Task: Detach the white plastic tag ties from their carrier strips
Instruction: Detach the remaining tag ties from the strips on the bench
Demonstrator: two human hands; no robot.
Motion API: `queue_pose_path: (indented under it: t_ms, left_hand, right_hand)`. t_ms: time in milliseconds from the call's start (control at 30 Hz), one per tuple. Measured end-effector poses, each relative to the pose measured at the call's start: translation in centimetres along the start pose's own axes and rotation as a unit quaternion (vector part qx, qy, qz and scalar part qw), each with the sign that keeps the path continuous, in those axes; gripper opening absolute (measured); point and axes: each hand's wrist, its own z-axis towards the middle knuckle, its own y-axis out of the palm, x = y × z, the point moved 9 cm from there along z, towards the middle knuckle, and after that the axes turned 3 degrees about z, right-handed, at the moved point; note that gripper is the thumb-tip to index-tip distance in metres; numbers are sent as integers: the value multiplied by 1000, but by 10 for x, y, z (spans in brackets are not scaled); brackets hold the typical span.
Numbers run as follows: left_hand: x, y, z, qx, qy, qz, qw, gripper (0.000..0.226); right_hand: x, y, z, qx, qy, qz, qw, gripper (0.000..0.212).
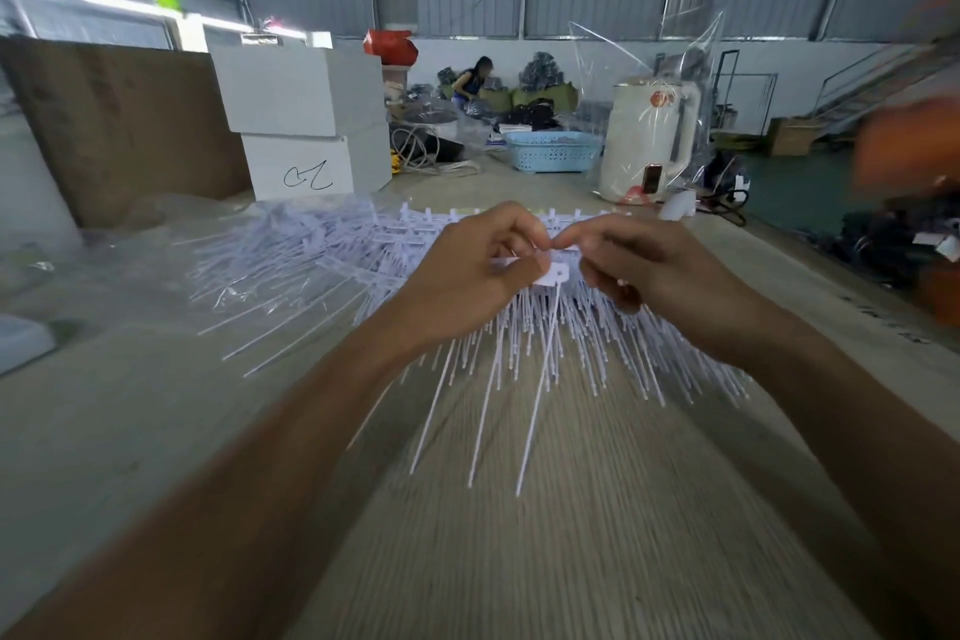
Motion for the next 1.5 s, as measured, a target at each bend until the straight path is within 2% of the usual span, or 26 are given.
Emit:
queue_pose_path:
  t_ms: [67,133,267,300,400,500,567,667,733,800,867,933,1000,1033,1133,1200,1267,1367,1433,1500]
  left_hand:
    - [1,-6,0,28,11,-13,999,14]
    - [3,-8,1,42,24,-14,999,17]
    - [-4,-11,4,63,4,-20,998,7]
    - [-8,-14,4,66,-9,1,998,6]
    - [-18,-15,4,38,-33,129,990,24]
    - [-4,-15,3,45,20,207,977,29]
    - [16,-15,3,71,74,295,950,29]
    - [46,-13,-3,121,153,427,883,30]
    - [61,-7,-11,140,206,481,840,29]
    - [69,-4,-14,149,216,498,827,30]
    - [63,-10,-10,144,152,451,868,31]
    - [38,-16,-3,122,43,363,923,30]
    - [8,-12,3,60,-50,254,964,31]
    - [-1,-9,4,35,-70,203,976,33]
    - [-14,-6,4,2,-88,139,986,37]
    - [-14,-2,2,-10,-87,122,989,33]
    - [-9,3,0,-21,-71,90,993,26]
    - [-4,7,-1,-23,-59,62,996,24]
    - [-7,7,-2,-13,-81,12,997,26]
    - [-15,7,-3,-7,-126,-74,989,28]
  right_hand:
    - [-4,13,1,-17,-7,6,1000,20]
    - [-7,16,1,5,-25,11,1000,16]
    - [-13,12,2,47,-68,-37,996,3]
    - [-13,7,3,59,-71,-50,994,3]
    - [-10,-5,4,82,-67,-83,991,5]
    - [-3,-2,6,62,-49,-143,987,9]
    - [5,-4,6,58,-19,-111,992,10]
    - [15,-6,5,56,31,-9,998,8]
    - [15,-7,5,59,39,8,997,7]
    - [12,-10,5,63,33,12,997,8]
    - [8,-14,4,66,26,20,997,10]
    - [6,-17,3,68,18,29,997,10]
    - [3,-17,2,59,4,29,998,10]
    - [1,-15,1,50,-6,12,999,14]
    - [-9,-7,-1,25,-50,-101,993,24]
    - [-11,-4,0,29,-62,-145,987,18]
    - [-8,-4,1,38,-49,-122,991,13]
    - [3,-5,0,36,0,-18,999,14]
    - [3,-2,-1,28,-4,4,1000,14]
    - [-4,1,-1,28,-36,-21,999,13]
